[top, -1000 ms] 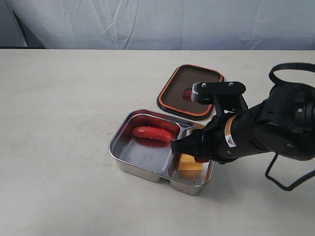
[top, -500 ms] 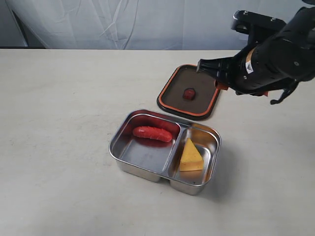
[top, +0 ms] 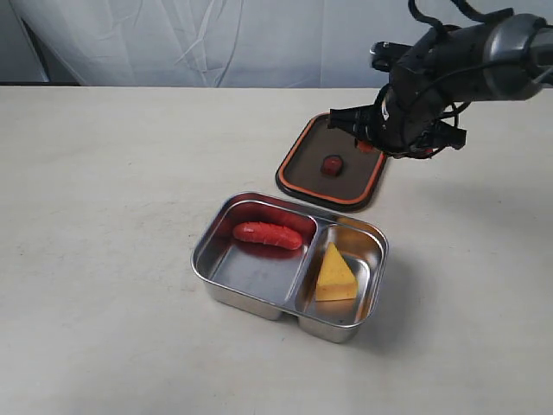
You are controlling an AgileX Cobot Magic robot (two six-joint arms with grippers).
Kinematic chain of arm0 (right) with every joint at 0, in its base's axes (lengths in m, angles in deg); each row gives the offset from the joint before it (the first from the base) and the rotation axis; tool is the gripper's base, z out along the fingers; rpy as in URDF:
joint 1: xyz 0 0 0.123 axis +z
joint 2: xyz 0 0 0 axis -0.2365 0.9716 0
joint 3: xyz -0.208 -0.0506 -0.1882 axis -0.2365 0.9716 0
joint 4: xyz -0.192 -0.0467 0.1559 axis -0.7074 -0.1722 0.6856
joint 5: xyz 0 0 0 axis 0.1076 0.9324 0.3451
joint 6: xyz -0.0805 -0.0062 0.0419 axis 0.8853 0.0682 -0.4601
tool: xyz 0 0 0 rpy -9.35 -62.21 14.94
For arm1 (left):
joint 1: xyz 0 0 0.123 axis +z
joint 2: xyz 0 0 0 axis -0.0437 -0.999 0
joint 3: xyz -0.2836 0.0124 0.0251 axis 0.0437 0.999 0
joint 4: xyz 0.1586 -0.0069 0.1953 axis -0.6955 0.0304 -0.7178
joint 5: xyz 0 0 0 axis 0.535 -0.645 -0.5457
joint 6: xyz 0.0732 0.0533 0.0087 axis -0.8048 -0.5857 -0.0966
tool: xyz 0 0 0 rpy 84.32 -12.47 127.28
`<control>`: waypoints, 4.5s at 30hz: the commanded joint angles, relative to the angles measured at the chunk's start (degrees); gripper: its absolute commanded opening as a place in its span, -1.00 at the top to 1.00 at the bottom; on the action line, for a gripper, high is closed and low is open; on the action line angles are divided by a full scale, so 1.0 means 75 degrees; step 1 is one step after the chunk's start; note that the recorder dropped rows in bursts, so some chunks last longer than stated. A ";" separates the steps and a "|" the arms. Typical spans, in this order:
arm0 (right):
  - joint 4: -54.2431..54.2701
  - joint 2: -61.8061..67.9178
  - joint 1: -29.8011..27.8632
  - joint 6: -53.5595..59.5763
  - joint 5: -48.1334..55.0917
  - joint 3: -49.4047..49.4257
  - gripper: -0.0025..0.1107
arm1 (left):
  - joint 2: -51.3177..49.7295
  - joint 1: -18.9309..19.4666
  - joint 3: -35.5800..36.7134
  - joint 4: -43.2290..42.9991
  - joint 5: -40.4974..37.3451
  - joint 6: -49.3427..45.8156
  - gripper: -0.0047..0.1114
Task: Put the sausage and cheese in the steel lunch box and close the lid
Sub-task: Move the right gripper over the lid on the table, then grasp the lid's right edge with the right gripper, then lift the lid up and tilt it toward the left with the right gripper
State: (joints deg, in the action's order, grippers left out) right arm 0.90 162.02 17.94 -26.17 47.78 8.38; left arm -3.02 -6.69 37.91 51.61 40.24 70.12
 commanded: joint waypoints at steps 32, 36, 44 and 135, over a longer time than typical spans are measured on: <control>-0.0069 0.2123 -0.0042 -0.0004 0.0660 -0.1338 0.24 | 0.0039 0.0010 0.0032 0.0000 0.0070 0.0005 0.91; -0.0019 0.2138 -0.0042 -0.0004 0.0691 -0.1338 0.69 | 0.0039 0.0010 0.0032 0.0000 0.0070 0.0005 0.91; -0.0059 0.2085 -0.0042 -0.0370 0.0787 -0.1338 0.95 | 0.0039 0.0010 0.0032 0.0000 0.0070 0.0005 0.91; -0.2476 -0.9396 0.0594 -0.2167 -0.2833 0.6692 0.96 | 0.0039 -0.0003 0.0032 0.8666 0.0580 0.0389 0.91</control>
State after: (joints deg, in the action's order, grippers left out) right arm -16.78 92.00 22.29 -43.52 27.36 58.38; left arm -3.02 -6.69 37.91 113.25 43.86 73.31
